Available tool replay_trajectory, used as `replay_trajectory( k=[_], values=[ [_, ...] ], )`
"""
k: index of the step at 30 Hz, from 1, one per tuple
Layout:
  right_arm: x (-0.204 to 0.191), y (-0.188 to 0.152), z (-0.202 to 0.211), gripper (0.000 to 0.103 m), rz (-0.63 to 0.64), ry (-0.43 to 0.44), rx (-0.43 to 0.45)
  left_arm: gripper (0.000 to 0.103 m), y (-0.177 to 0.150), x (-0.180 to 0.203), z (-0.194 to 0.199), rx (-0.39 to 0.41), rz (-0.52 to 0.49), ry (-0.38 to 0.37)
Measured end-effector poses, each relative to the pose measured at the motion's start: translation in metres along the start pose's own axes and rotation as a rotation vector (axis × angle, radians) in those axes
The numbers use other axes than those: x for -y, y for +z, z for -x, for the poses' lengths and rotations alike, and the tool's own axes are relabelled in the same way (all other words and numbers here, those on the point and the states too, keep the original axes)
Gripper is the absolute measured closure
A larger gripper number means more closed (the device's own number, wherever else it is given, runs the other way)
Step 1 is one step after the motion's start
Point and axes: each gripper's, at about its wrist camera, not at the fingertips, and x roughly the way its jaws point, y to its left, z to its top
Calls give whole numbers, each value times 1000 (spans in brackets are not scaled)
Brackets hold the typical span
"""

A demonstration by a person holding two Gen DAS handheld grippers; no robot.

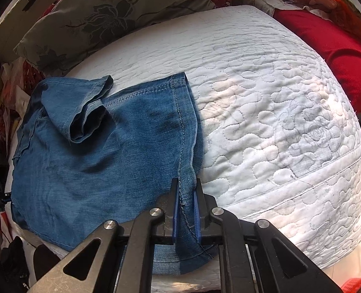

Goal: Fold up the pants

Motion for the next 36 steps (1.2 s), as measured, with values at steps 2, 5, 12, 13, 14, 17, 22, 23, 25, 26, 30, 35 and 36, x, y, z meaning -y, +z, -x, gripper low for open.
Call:
replay_trajectory(
  k=[2,5,12,13,14,17,22,23,25,26,30,35,36],
  values=[
    [-1,2,16,94,0,30,40,96,-11,-7,9,24,12,49],
    [3,1,14,94,-6,21,23,98,-11,-33,2,7,66,174],
    [2,7,7,79,-25,-58,-20,98,-9,-63,38,56,124,-1],
    [-2,12,17,76,-12,-68,18,98,-5,-68,51,89,125,-30],
    [-8,19,26,69,7,-51,52,97,1,-70,63,115,125,-54],
    [-34,43,30,55,38,66,79,69,33,-72,86,162,132,-116],
    [-87,73,-14,55,33,220,12,35,90,-51,69,147,203,-212],
    [-95,76,-25,55,40,228,-9,35,100,-41,57,124,218,-233],
    [-110,81,-43,55,55,219,-35,35,118,-35,44,103,258,-227],
    [-115,84,-51,53,64,214,-41,35,128,-34,41,97,266,-217],
    [-123,101,-74,47,51,193,-44,35,160,-34,29,92,307,-201],
    [-119,117,-94,44,-2,240,-74,35,182,-33,5,69,338,-151],
    [-117,119,-97,44,-14,255,-83,35,185,-32,3,75,342,-149]
  ],
)
